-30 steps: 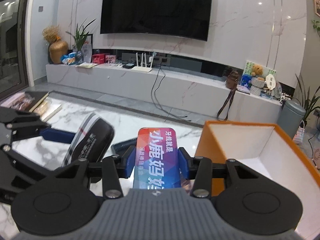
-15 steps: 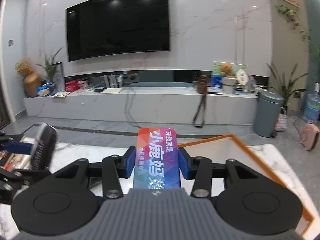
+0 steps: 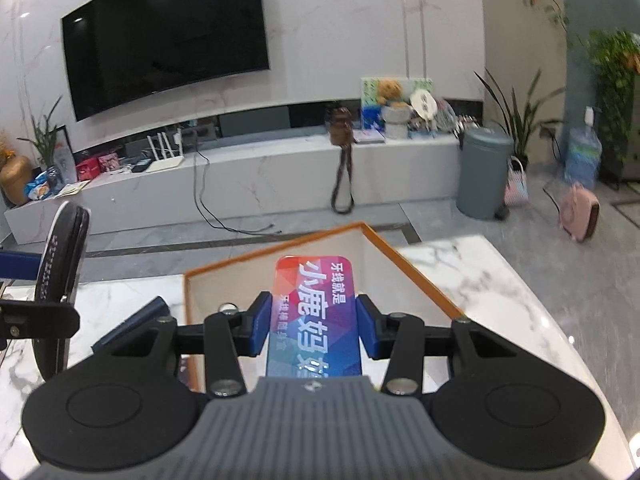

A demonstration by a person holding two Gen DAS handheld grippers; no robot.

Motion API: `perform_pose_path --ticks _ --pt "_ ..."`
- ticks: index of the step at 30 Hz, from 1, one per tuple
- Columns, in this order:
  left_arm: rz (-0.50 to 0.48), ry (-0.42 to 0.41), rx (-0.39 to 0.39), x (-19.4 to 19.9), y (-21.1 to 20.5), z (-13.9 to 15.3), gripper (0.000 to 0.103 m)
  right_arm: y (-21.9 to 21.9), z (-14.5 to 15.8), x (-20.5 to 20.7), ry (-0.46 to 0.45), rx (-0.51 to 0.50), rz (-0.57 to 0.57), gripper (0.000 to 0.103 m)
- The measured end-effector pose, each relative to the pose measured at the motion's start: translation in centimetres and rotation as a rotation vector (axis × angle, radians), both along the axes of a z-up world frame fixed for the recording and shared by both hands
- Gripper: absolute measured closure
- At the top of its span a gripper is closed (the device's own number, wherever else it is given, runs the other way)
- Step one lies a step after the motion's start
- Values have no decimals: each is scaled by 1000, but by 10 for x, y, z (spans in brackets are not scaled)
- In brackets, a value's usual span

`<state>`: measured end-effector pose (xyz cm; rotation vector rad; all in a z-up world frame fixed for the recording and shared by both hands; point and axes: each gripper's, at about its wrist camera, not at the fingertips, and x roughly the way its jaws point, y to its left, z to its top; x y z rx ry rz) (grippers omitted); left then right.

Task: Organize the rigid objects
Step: 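Lift and carry the plaid case and printed box over the orange box, then lower the plaid case and printed box down into the orange box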

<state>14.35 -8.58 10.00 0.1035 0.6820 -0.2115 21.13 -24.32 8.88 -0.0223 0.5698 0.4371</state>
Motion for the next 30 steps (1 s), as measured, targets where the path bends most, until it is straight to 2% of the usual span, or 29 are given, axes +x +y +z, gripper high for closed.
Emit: perform_pose_path --ticks 12,22,30 --pt "-94 53 44 49 -49 -10 25 -21 -15 28 78 7 -68 56" --pt "-122 205 158 92 -66 -52 25 -22 -36 43 160 -50 -76 56" --pt "-125 314 156 113 -61 -77 25 -21 -49 54 217 -91 -92 57"
